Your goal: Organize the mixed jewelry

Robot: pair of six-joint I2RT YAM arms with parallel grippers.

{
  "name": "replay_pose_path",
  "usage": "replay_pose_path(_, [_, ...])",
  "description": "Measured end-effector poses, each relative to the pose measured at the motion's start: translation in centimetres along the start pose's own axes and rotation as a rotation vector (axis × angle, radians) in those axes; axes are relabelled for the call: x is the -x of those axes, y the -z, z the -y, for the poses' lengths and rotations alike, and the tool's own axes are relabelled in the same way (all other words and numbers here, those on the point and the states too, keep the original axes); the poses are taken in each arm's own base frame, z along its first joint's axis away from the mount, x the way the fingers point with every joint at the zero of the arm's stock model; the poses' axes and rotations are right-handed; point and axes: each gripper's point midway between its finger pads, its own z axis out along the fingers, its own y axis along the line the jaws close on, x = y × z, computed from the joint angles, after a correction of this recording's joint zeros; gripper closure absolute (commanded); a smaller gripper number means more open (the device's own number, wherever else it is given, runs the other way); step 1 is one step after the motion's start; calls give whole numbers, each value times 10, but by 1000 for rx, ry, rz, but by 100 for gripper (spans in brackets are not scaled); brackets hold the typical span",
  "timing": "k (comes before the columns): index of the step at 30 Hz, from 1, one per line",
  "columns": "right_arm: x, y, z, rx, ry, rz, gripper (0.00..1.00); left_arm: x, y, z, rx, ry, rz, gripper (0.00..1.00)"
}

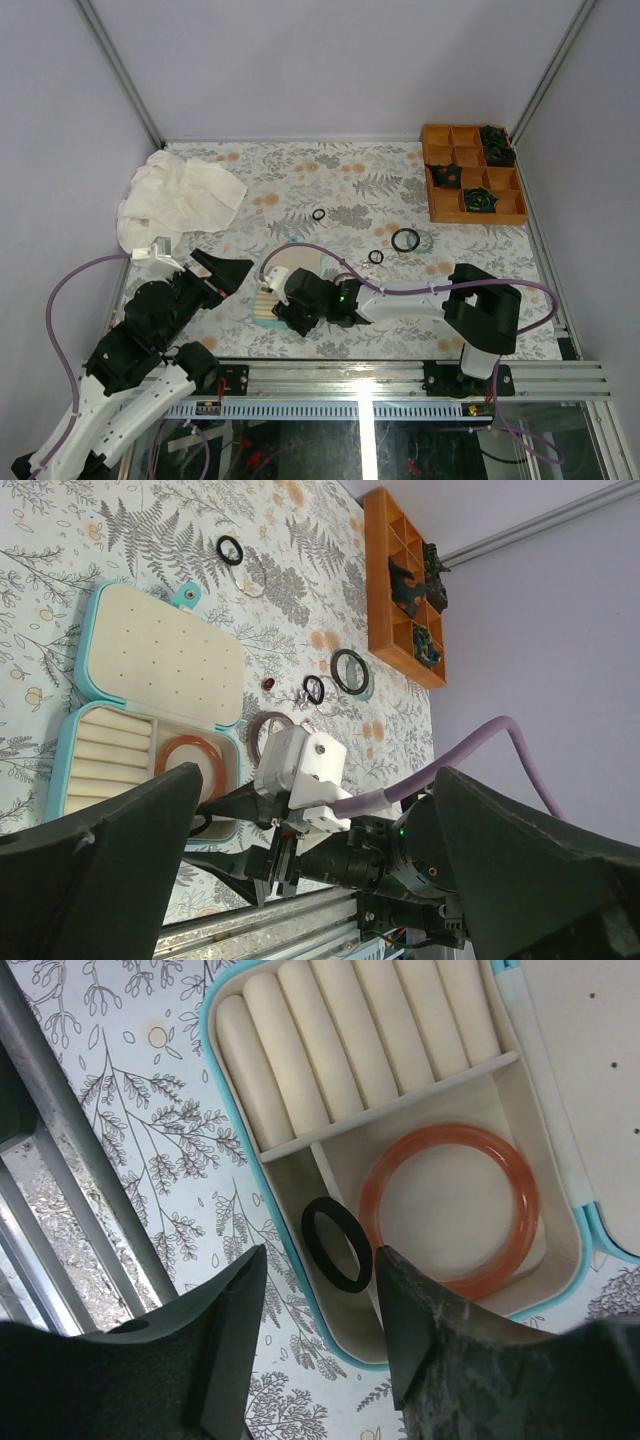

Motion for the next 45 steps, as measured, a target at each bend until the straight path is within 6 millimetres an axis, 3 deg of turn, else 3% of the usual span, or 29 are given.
replay_pose_path(7, [7, 8, 5, -31, -2, 20, 32, 0, -1, 1, -1, 0, 0, 0])
replay_pose_path(14, [26, 27, 15, -46, -55, 77, 33, 0, -3, 2, -2, 0, -3, 0])
replay_pose_path(19, [49, 48, 63, -112, -206, 153, 34, 0, -4, 3, -9, 2, 0, 0])
replay_pose_path(24, [52, 53, 114, -166, -369, 166, 37, -7, -9, -4, 10, -4, -12, 0])
replay_pose_path(30, [52, 38, 172, -175, -541, 157, 42, -8, -10, -6, 14, -5, -15, 0])
replay_pose_path(36, [57, 16, 206, -139, -613, 156, 55, -8, -10, -8, 14, -4, -13, 0])
replay_pose_path(45, [115, -7, 213, -22, -503, 228, 58, -8, -10, -8, 15, -5, -12, 0])
